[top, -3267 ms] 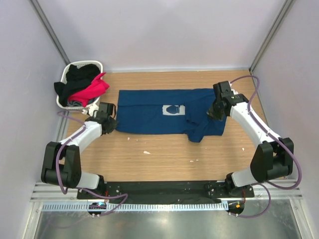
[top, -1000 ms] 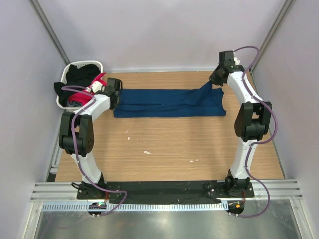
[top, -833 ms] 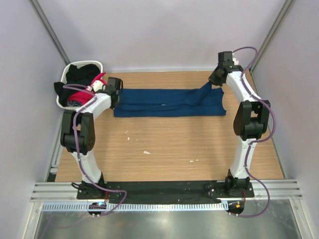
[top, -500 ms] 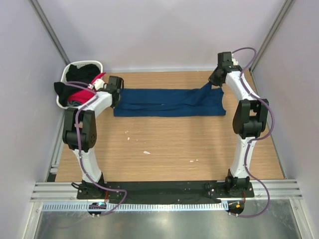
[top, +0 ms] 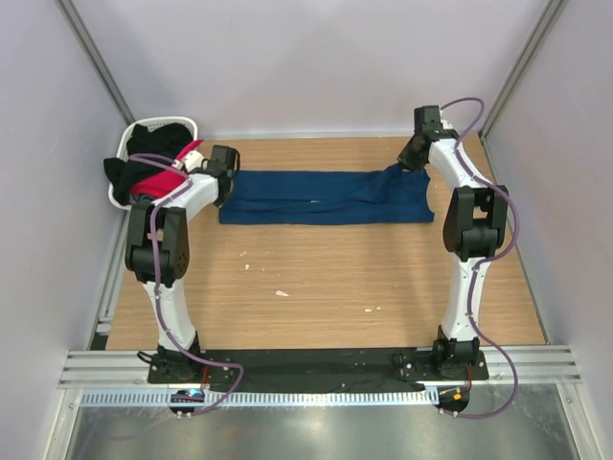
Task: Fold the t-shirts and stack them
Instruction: Fold the tshirt
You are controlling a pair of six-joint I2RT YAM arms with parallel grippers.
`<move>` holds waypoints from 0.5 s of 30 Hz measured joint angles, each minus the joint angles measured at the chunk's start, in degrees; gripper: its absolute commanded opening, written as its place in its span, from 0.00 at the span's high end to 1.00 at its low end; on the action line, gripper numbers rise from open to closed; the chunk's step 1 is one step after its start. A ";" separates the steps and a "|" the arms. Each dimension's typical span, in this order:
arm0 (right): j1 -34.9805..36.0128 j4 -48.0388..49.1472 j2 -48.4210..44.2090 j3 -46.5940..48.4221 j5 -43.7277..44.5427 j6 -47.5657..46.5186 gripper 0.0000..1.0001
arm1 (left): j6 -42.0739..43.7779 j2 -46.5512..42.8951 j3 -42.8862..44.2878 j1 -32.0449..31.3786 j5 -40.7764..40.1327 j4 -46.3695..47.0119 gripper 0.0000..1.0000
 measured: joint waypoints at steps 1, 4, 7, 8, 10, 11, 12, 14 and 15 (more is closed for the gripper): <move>0.00 0.07 0.31 0.20 0.00 -0.07 0.99 | 0.17 0.11 0.22 0.00 0.02 -0.02 0.96; 0.00 0.11 1.16 0.74 -0.24 -0.28 0.91 | 0.85 0.42 1.05 0.00 0.02 0.00 0.68; -0.13 -0.17 2.75 2.75 -1.14 -0.81 0.65 | 2.84 0.68 1.97 0.00 0.07 -0.02 0.24; -0.20 -0.33 3.28 3.58 -1.66 -1.07 0.54 | 3.04 0.68 2.32 0.00 0.07 -0.02 0.20; -0.31 -0.90 3.76 4.85 -2.64 -1.92 0.18 | 4.26 0.68 3.04 0.00 0.04 0.02 0.07; -0.35 -1.29 3.76 5.27 -3.06 -2.23 0.10 | 4.92 0.68 3.37 0.00 0.04 0.09 0.02; -0.37 -1.88 3.74 5.95 -3.41 -3.15 0.02 | 5.60 0.61 3.61 -0.07 0.04 0.13 0.00; -0.37 -2.14 3.45 6.73 -3.91 -4.59 0.00 | 7.61 -0.07 3.69 -0.24 0.09 0.28 0.00; -0.37 -2.51 3.04 6.73 -4.07 -5.25 0.00 | 8.79 -0.68 3.69 -0.46 0.09 0.24 0.00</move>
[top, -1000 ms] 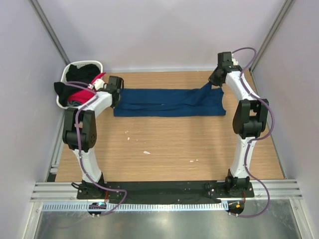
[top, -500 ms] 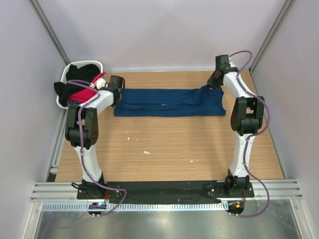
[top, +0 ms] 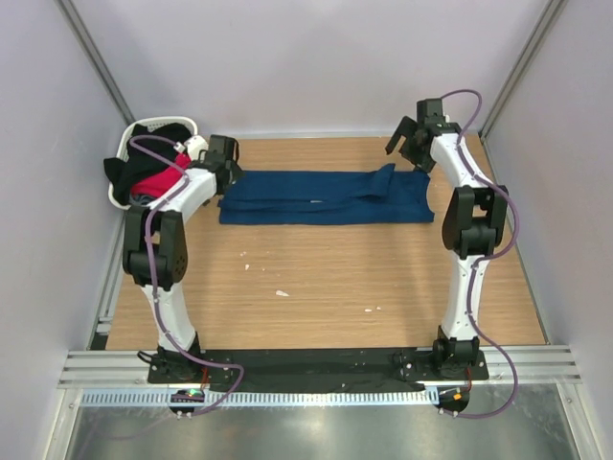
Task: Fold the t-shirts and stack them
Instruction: Fold the tshirt
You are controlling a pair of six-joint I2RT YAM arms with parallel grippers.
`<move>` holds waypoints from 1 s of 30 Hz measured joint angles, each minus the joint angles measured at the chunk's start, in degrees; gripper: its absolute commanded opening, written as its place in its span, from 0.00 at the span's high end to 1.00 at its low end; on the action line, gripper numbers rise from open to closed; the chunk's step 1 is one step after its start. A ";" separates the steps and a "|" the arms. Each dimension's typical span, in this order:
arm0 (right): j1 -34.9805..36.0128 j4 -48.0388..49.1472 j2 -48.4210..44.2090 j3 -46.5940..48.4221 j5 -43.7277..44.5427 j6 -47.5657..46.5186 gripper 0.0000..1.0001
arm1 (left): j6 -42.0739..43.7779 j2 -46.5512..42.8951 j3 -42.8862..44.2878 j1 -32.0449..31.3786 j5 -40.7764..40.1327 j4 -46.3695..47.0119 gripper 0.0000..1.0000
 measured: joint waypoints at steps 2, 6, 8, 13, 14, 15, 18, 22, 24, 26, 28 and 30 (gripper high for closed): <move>0.00 -0.52 -1.90 -1.31 -0.24 -0.96 0.00 | 2.62 -2.19 -0.02 -0.50 0.37 -0.02 0.00; 0.00 -0.33 -11.50 -12.55 -0.63 -1.46 0.00 | 6.95 -11.43 -3.61 -3.10 1.60 1.77 0.00; 0.00 0.83 -17.11 -19.41 -0.70 -1.44 0.01 | 8.00 -16.96 -6.82 -5.07 2.60 2.40 0.00; 0.00 2.36 -24.35 -30.80 -0.33 -1.27 0.12 | 8.15 -25.92 -15.65 -10.21 5.75 4.22 0.00; 0.00 2.75 -24.46 -32.26 -0.09 -1.27 0.14 | 7.93 -26.64 -17.68 -10.80 6.32 4.59 0.00; 0.00 3.17 -24.46 -33.88 0.39 -1.25 0.18 | 7.61 -27.08 -20.13 -11.13 6.67 4.59 0.01; -0.02 3.50 -24.48 -38.01 2.21 -1.31 0.23 | 6.51 -27.19 -25.88 -10.97 6.86 3.96 0.10; -0.52 4.28 -24.50 -41.33 4.57 -1.38 0.25 | 5.68 -27.43 -29.86 -10.38 6.95 2.64 0.22; -1.01 4.55 -24.50 -41.70 5.20 -1.33 0.25 | 4.98 -27.67 -30.53 -9.35 7.69 2.75 0.28; -1.73 5.11 -24.50 -41.70 5.70 -1.25 0.26 | 4.59 -27.69 -30.84 -7.50 8.79 3.34 0.29; -2.54 5.95 -24.50 -41.70 5.86 -1.20 0.26 | 3.80 -27.69 -31.65 -5.01 10.03 4.59 0.30; -3.56 6.56 -24.52 -41.72 6.03 -1.09 0.26 | 3.43 -27.65 -32.85 -2.10 11.47 5.97 0.32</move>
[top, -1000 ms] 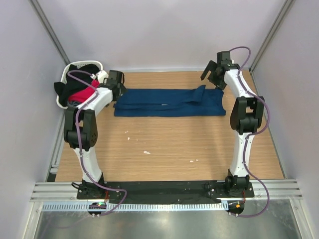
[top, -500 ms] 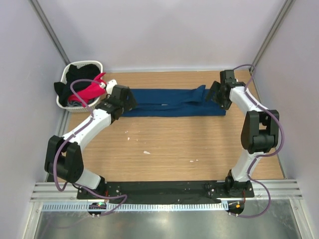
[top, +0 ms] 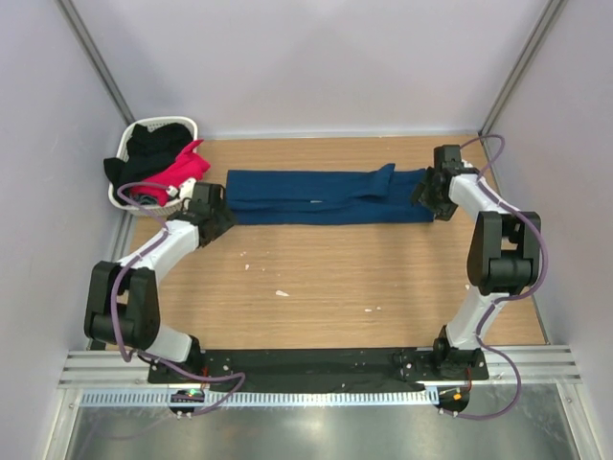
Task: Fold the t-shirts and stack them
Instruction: Fold the tshirt
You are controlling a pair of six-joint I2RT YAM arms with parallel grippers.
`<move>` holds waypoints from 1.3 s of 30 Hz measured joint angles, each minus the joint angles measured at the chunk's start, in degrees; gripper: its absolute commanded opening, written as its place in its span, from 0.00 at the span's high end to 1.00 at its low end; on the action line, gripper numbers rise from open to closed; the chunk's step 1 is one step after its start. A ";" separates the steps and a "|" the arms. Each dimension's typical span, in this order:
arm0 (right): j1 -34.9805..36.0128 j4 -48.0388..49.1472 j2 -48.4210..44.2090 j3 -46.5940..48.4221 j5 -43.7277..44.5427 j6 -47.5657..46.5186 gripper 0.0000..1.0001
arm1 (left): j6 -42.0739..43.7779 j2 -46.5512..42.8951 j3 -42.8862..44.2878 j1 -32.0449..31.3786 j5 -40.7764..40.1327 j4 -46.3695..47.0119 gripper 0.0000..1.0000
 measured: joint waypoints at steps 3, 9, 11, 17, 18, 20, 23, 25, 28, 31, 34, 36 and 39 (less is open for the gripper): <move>-1.01 0.85 0.00 -0.13 0.28 0.11 0.27 | -0.39 0.74 -1.36 3.41 2.10 2.32 0.35; -1.92 1.92 -0.04 -2.49 0.59 0.35 0.31 | -0.74 7.39 -0.28 5.27 5.03 6.67 0.39; -2.19 2.12 -0.07 -3.39 0.57 0.44 0.32 | -0.76 9.35 0.35 5.25 5.40 7.56 0.41; -3.48 2.60 -0.33 -5.07 0.44 0.55 0.35 | -0.74 12.28 2.08 5.62 5.14 9.92 0.46; -3.61 2.86 -0.33 -5.16 0.42 0.57 0.36 | -0.74 12.68 2.32 5.70 5.11 10.43 0.46; -3.76 3.32 -0.33 -5.38 0.15 0.66 0.37 | -0.70 13.49 2.75 5.92 5.16 11.21 0.47; -3.85 4.00 -0.33 -5.73 -0.22 0.76 0.37 | -0.55 14.43 2.89 6.03 5.14 12.33 0.49; -3.85 4.50 -0.42 -6.23 -0.33 0.76 0.37 | -0.31 14.95 2.89 6.01 5.11 12.87 0.52; -3.85 5.09 -0.44 -7.06 -0.61 0.85 0.40 | 0.02 15.74 2.99 6.03 4.76 13.55 0.59; -3.82 5.35 -0.44 -7.50 -1.14 1.27 0.43 | 0.13 16.20 3.08 6.16 4.28 14.21 0.73; -3.85 5.81 -0.44 -7.82 -1.44 1.88 0.46 | 0.09 16.98 3.30 6.27 3.72 14.86 0.88; -3.82 6.43 -0.44 -8.37 -1.40 2.12 0.49 | 0.04 17.42 3.34 6.29 3.37 15.39 0.95; -3.82 6.95 -0.44 -9.16 -1.14 2.40 0.66 | 0.22 17.53 3.39 6.27 3.28 15.89 1.00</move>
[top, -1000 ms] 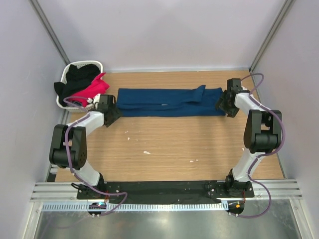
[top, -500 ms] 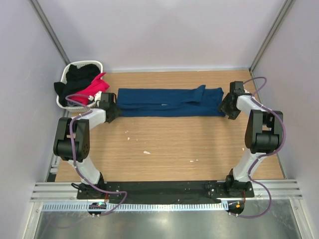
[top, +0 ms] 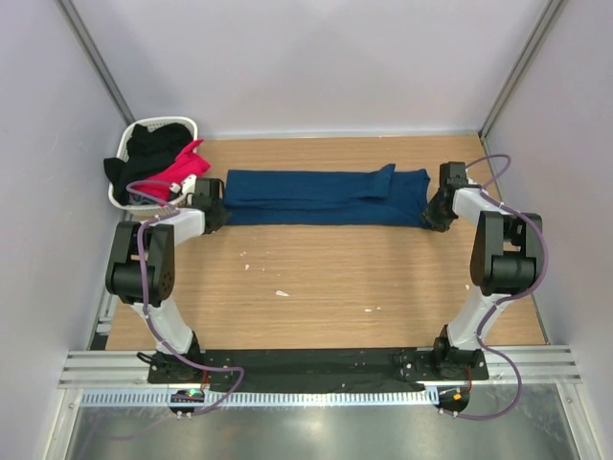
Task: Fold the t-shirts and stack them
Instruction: Fold the tshirt
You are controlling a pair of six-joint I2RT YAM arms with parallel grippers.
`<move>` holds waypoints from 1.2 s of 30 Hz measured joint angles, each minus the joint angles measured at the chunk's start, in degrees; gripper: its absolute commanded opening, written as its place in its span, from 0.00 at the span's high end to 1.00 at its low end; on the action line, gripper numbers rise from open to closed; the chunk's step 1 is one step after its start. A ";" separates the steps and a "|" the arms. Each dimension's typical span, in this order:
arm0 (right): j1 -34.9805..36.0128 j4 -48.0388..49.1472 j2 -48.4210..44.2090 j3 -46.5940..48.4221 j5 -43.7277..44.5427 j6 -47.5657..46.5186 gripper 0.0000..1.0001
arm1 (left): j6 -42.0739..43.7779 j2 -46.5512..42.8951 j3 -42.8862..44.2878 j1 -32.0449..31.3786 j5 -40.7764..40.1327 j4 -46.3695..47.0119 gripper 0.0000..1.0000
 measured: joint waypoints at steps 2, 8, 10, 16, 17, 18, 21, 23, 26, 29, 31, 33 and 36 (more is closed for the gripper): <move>-0.02 0.26 0.00 -0.24 0.44 0.17 0.81 | 0.11 0.00 0.00 0.00 0.00 0.07 1.00; -0.09 1.16 -0.13 -0.46 2.51 0.37 0.99 | 0.42 -0.22 0.42 0.00 0.09 -1.42 1.00; -0.13 1.18 -0.68 -0.76 3.28 0.13 0.99 | 0.55 -0.92 0.42 0.00 0.17 -3.19 1.00; -0.17 0.92 -5.81 -3.87 4.61 -0.22 0.99 | 1.27 -5.22 -1.07 0.00 0.44 -8.28 1.00; -0.17 0.76 -7.02 -4.74 4.79 -0.22 0.99 | 1.31 -6.60 -2.23 0.00 0.66 -8.90 1.00; -0.17 0.46 -8.37 -5.73 4.87 -0.24 0.99 | 1.33 -7.76 -3.17 -0.02 0.76 -9.55 1.00; -0.20 -0.55 -11.47 -8.44 4.96 -0.26 0.99 | 1.31 -11.45 -6.36 0.00 1.11 -11.80 1.00; -0.17 -0.96 -13.68 -10.93 5.01 -0.22 0.99 | 1.18 -14.14 -8.59 -0.02 1.16 -13.27 1.00; -0.17 -2.32 -17.09 -14.78 5.38 -0.15 0.99 | 0.35 -19.19 -12.28 0.00 1.16 -15.54 1.00; -0.22 -4.31 -20.57 -18.18 6.25 -0.09 0.99 | -0.48 -23.74 -15.17 -0.02 1.09 -17.92 1.00; -0.28 -5.75 -21.38 -18.69 6.32 -0.09 0.99 | -1.31 -26.51 -16.83 0.00 1.11 -19.54 1.00; -0.35 -6.67 -21.51 -18.69 6.21 -0.04 0.99 | -1.75 -29.00 -18.27 -0.02 1.27 -20.96 0.96; -0.42 -7.54 -22.16 -18.78 6.14 0.22 0.66 | -1.92 -32.02 -19.78 0.00 1.64 -22.86 0.24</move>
